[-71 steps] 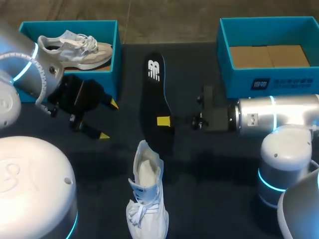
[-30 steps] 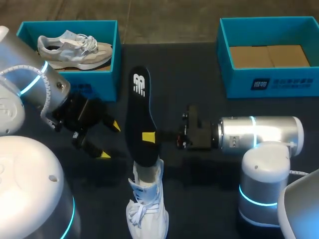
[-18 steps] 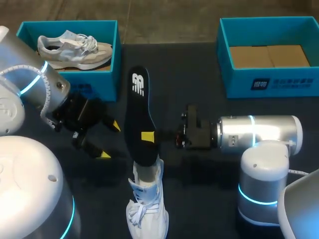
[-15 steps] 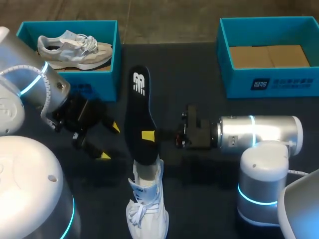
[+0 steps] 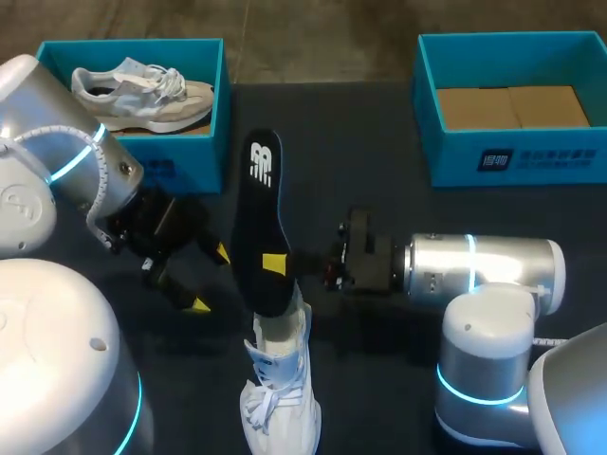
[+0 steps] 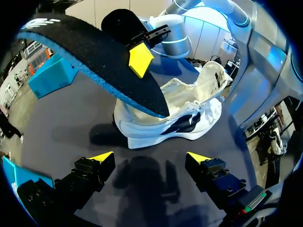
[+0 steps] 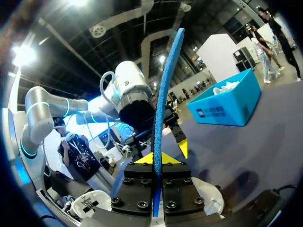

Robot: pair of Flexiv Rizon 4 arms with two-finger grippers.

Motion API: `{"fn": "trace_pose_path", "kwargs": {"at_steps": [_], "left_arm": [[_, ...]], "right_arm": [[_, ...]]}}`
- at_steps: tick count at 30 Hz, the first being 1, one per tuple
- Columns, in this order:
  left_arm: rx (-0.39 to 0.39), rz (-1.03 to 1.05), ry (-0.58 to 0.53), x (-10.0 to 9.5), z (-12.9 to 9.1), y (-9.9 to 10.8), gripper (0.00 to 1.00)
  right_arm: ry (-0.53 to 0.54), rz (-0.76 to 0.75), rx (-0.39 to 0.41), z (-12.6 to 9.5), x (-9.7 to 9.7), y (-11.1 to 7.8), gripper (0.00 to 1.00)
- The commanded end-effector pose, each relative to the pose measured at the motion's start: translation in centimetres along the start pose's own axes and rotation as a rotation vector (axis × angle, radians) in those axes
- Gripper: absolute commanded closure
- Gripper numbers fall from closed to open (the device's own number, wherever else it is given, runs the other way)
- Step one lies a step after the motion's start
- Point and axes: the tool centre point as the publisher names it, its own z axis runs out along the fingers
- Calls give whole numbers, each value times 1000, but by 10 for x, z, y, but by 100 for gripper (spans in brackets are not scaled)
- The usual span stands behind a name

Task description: Take the shoe out of the shoebox, open the shoe tongue, remove and reinsert the insole, then place the shoe into the shoebox

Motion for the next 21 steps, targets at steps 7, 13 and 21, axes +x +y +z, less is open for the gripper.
{"fn": "trace_pose_path", "kwargs": {"at_steps": [7,13,21], "left_arm": [[-18,8,28,-3,10,-1,0],[-34,17,46,-2,17,-1,0],[-48,12,70,-1,26,1,0]], "right_arm": [[-17,-1,3,2,5,-5,100],[-19,-3,-2,1,9,-5,100],[-26,-8,-3,5,10,-7,100]]}}
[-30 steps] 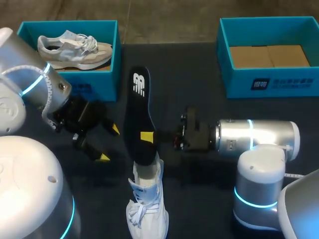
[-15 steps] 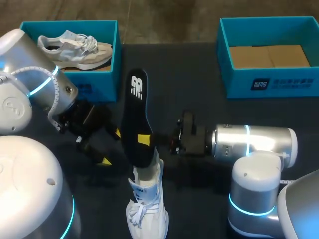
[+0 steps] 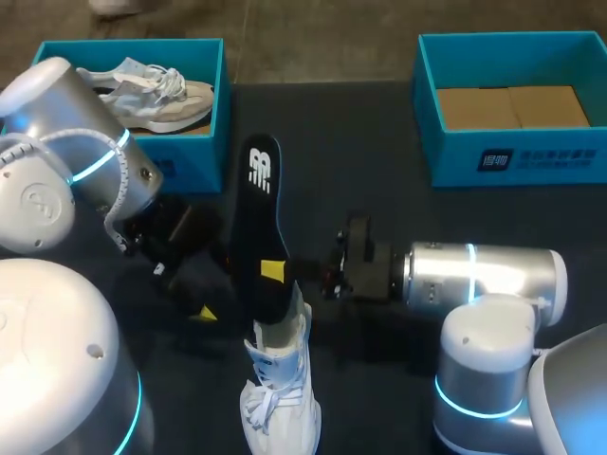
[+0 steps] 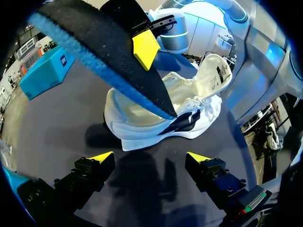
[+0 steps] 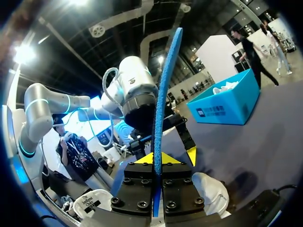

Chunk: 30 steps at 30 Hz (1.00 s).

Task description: Take the shoe out of the shoebox, open the shoe tongue, remove and reinsert the insole, then place the shoe into the shoebox

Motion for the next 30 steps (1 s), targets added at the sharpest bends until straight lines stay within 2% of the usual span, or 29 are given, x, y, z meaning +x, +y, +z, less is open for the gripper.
{"fn": "trace_pose_path", "kwargs": {"at_steps": [1,7,30], "left_arm": [[-10,-13,11,-4,6,-1,0],[-10,-13,11,-4,6,-1,0],[-10,-13,11,-4,6,-1,0]], "right_arm": [[-10,-4,1,5,3,1,100],[-33,-13,6,8,5,3,100],[-75,21,-5,6,-2,-12,100]]}}
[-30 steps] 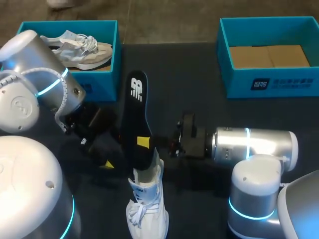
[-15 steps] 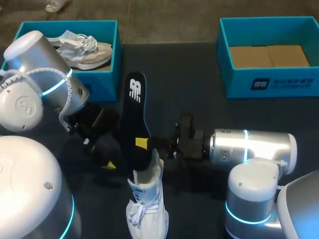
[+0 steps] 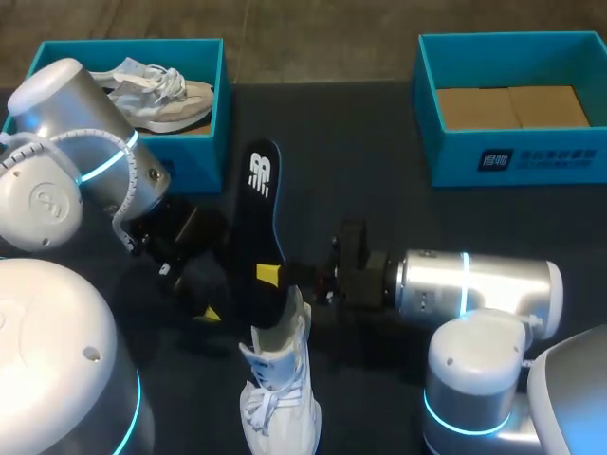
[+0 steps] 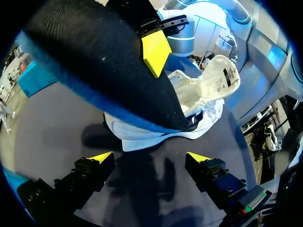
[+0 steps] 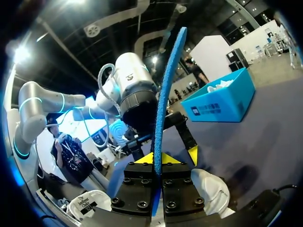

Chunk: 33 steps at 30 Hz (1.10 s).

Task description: Take the shoe out of the shoebox, open the shoe tongue, remove and reinsert the insole, then place the shoe into the shoebox

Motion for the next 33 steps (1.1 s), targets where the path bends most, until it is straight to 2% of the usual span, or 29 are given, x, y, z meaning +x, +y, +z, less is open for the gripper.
{"fn": "trace_pose_path", "kwargs": {"at_steps": [1,23,33], "left_arm": [[-3,-1,0,0,0,0,0],[-3,-1,0,0,0,0,0],[-3,-1,0,0,0,0,0]], "right_arm": [[-10,8,-3,0,2,-6,100],[-21,38,-17,-3,-1,-19,100],[-10,15,-9,2,0,-7,100]]}}
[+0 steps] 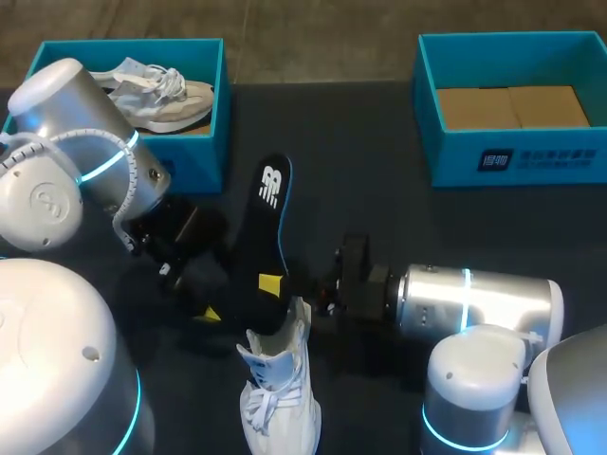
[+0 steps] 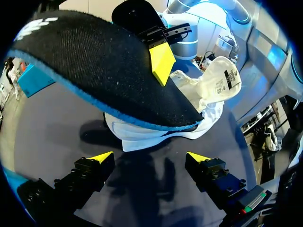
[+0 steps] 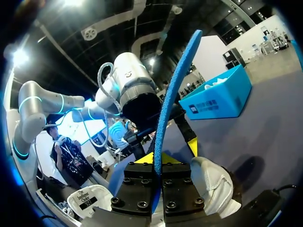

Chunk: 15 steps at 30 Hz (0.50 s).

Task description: Take the shoe out of the shoebox, open the shoe tongue, remove and reinsert the insole, then place the shoe into the shoebox

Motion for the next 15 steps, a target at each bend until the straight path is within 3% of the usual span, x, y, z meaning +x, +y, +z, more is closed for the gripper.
{"fn": "trace_pose_path", "kwargs": {"at_steps": [1,15], "left_arm": [[-3,-1,0,0,0,0,0],[-3,-1,0,0,0,0,0]], "right_arm": [[1,-5,13,5,-1,6,100],[-9,-20,31,0,-9,24,100]]}}
